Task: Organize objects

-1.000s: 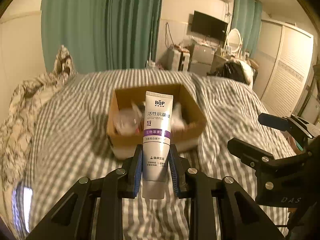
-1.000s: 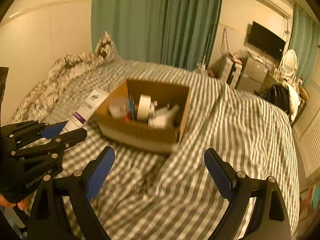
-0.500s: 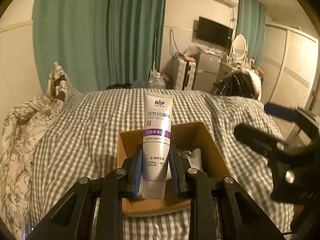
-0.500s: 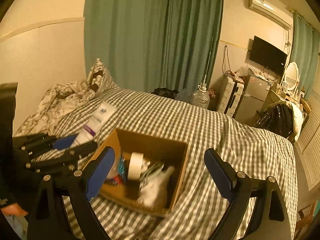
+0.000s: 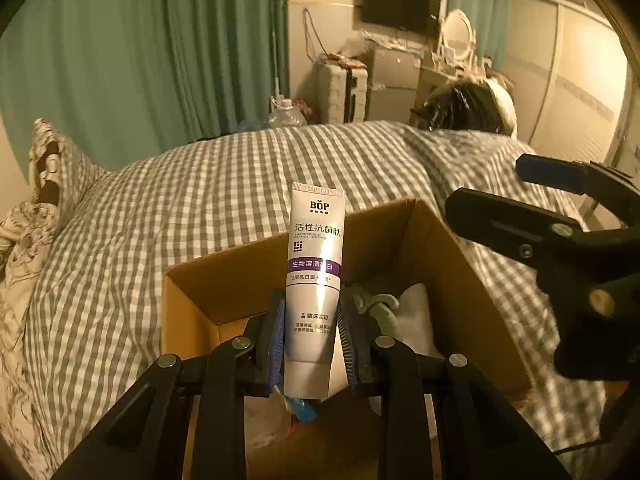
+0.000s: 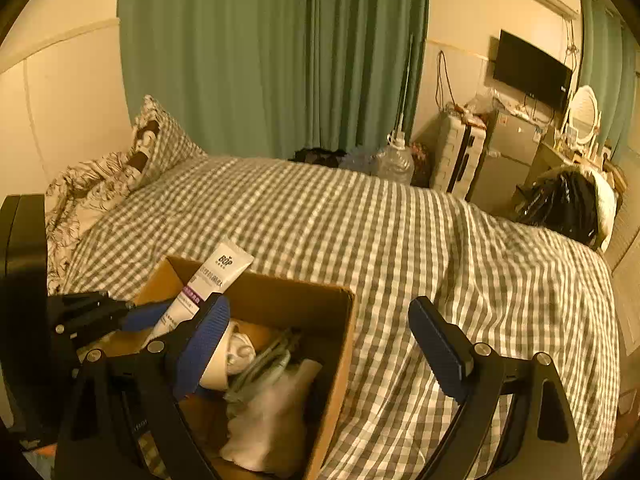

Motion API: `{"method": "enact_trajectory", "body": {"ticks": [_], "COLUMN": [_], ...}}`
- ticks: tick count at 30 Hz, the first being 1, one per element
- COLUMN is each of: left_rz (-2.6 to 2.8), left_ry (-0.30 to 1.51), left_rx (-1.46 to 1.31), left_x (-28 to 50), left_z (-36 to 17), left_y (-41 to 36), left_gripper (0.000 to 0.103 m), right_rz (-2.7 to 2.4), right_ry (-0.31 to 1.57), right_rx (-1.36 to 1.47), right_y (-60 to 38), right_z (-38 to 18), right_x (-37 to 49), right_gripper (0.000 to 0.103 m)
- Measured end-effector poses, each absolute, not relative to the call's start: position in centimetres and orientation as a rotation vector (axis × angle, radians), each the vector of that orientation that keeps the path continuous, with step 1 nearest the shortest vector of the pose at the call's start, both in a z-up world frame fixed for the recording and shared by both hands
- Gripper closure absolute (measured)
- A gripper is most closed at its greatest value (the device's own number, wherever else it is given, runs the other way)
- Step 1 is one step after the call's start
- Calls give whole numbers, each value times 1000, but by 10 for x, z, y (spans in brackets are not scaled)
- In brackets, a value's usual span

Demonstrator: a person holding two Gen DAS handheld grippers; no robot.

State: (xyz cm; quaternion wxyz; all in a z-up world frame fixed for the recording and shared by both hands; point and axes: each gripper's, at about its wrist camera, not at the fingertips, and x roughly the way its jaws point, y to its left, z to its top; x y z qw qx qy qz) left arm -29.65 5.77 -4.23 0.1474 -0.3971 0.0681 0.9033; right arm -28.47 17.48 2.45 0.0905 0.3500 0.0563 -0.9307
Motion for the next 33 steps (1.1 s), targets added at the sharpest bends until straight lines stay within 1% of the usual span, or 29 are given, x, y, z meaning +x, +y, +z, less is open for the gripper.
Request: {"method": "enact_trajectory", "body": {"ticks": [3, 5, 6, 7, 8, 9, 12, 14, 16, 18, 22, 24, 29, 33], "left_rz": [2580, 2573, 2577, 2587, 2605, 2624, 2664, 2700, 2734, 2776, 2854, 2886, 2983, 3038], "left_ry": [188, 155, 137, 126, 118, 115, 136, 156, 161, 151, 130, 128, 126, 84], "left_rx": [-1179, -1201, -1204, -1200, -1188, -1174, -1152, -1127, -1094, -1041, -956, -916, -798, -684], "left_x": [-301, -300, -299, -298, -295, -292, -285, -278, -271, -261, -243, -235, -205, -176], "left_z": [-52, -53, -52, -51, -47, -43, -28, -14, 0, 18, 48, 60, 96, 116], "left_y": [56, 54, 52, 50, 48, 46, 43, 41, 38, 34, 27, 22, 16, 13], "left_gripper": [76, 72, 61, 44, 38, 36, 35, 29, 17, 11, 2, 0, 0, 0], "right_rz": [-2760, -2764, -2765, -2767, -2771, -2775, -2788, -2801, -2812, -2830, -2866, -2880, -2917, -2946], "right_ry": [147, 132, 125, 121, 119, 118, 114, 117, 117, 118, 124, 124, 130, 102], "right_rx": [1067, 1072, 1074, 1073, 1070, 1067, 1055, 1031, 1001, 956, 866, 830, 732, 655], "right_y": [183, 186, 188, 189, 191, 192, 193, 193, 192, 191, 192, 194, 199, 204], "right_z": [16, 14, 15, 15, 16, 18, 25, 33, 42, 55, 79, 91, 121, 138], "right_x": [-289, -290, -289, -288, -287, -286, -279, -271, -264, -253, -229, -217, -184, -157], "right_gripper": [12, 12, 12, 12, 12, 12, 12, 12, 12, 11, 4, 0, 0, 0]}}
